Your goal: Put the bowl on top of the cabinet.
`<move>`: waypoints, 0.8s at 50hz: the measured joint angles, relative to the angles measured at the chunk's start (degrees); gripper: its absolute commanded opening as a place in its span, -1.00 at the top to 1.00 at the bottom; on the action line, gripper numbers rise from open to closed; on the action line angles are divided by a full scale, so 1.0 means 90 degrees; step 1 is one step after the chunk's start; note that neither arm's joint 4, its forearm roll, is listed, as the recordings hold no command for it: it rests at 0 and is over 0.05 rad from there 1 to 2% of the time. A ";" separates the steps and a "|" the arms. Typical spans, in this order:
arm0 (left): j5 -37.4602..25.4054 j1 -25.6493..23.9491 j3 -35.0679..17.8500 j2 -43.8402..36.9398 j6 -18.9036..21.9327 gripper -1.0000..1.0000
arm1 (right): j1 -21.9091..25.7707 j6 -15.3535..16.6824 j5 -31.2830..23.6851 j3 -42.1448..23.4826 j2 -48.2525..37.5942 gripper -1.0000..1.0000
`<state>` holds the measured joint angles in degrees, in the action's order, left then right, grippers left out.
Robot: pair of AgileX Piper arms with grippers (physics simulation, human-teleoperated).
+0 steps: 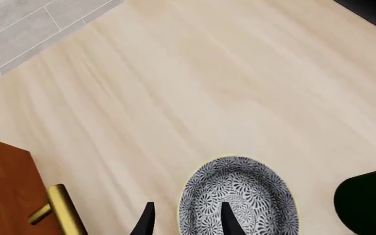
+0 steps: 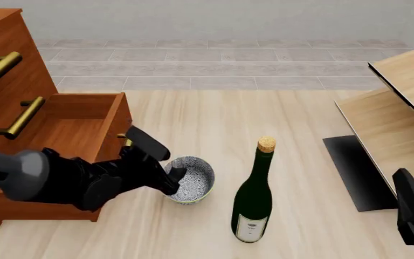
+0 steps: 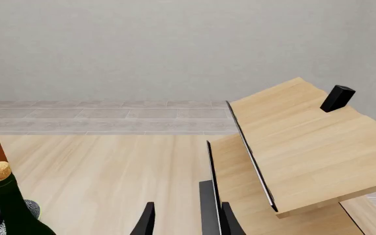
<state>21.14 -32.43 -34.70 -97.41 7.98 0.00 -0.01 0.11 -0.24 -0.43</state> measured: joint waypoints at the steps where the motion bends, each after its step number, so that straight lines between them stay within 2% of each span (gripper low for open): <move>1: 0.0006 0.0002 -0.0001 -0.0013 0.0003 -1.00 | 0.0000 0.0000 0.0000 0.0000 0.0000 -1.00; 40: 0.0172 0.0061 -0.0098 -0.0471 0.0068 -1.00 | 0.0000 0.0000 0.0000 0.0000 0.0000 -1.00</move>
<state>22.69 -31.89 -35.58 -101.66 8.60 0.01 -0.01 0.11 -0.24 -0.44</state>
